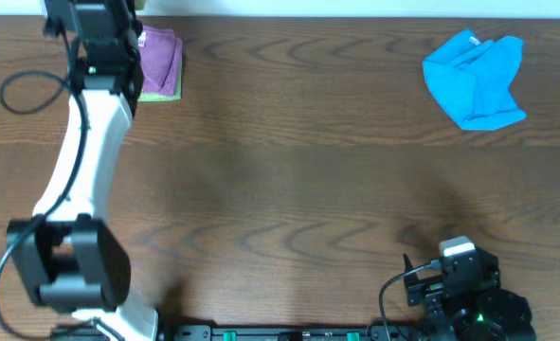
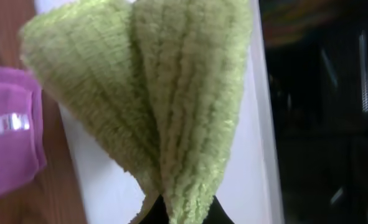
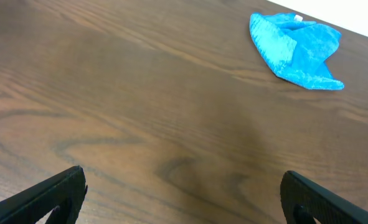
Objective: Fold the cloth
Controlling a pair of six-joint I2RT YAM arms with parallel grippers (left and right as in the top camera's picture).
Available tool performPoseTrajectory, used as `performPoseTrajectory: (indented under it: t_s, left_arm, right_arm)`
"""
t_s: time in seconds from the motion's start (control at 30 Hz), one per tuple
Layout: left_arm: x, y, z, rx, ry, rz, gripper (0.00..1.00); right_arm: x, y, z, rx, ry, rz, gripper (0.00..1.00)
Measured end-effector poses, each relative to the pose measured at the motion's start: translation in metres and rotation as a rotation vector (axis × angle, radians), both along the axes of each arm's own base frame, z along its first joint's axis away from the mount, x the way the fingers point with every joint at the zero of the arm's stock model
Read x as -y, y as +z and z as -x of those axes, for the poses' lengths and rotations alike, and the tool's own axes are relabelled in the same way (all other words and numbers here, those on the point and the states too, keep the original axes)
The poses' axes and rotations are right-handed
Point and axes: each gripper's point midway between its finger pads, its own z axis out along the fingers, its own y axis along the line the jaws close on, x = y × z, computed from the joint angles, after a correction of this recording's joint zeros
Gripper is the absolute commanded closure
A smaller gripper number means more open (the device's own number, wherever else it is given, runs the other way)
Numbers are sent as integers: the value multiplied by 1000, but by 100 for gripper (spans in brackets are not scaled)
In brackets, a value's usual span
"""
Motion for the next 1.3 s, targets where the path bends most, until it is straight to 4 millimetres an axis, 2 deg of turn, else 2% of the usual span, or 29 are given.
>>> performPoseTrajectory:
  t_s: [0.07, 0.2, 0.33, 0.4, 0.47, 0.57, 0.67, 1.03, 1.13, 1.27, 1.3]
  left_arm:
    - [2, -6, -19, -17, -40, -58, 94]
    - [8, -42, -53, -84, -132, -155, 94]
    - [0, -90, -66, -171, -175, -185, 94]
    - [-8, -106, -69, -201, -176, -190, 94]
    - [-17, -113, -69, -212, -176, -197, 88]
    - [-24, -107, -72, -189, -186, -225, 94]
    - [-29, -99, -74, -164, -211, -280, 94]
    - [-26, -87, -78, -139, -259, -421, 94]
    - [-23, -96, -78, -173, -280, -456, 94]
    - [-19, -128, -80, -242, -310, -465, 94]
    - [-17, -142, -80, -271, -325, -459, 94]
  right_arm:
    - [0, 0, 0, -1, 0, 0, 1]
    - [0, 0, 0, -1, 0, 0, 1]
    - [0, 0, 0, -1, 0, 0, 1]
    - [0, 0, 0, -1, 0, 0, 1]
    - [0, 0, 0, -1, 0, 0, 1]
    - [0, 0, 0, -1, 0, 0, 1]
    - [0, 0, 0, -1, 0, 0, 1]
    - [0, 0, 0, -1, 0, 0, 1]
    - [0, 0, 0, -1, 0, 0, 1]
    - [0, 0, 0, -1, 0, 0, 1]
    - [0, 0, 0, 0, 0, 0, 1]
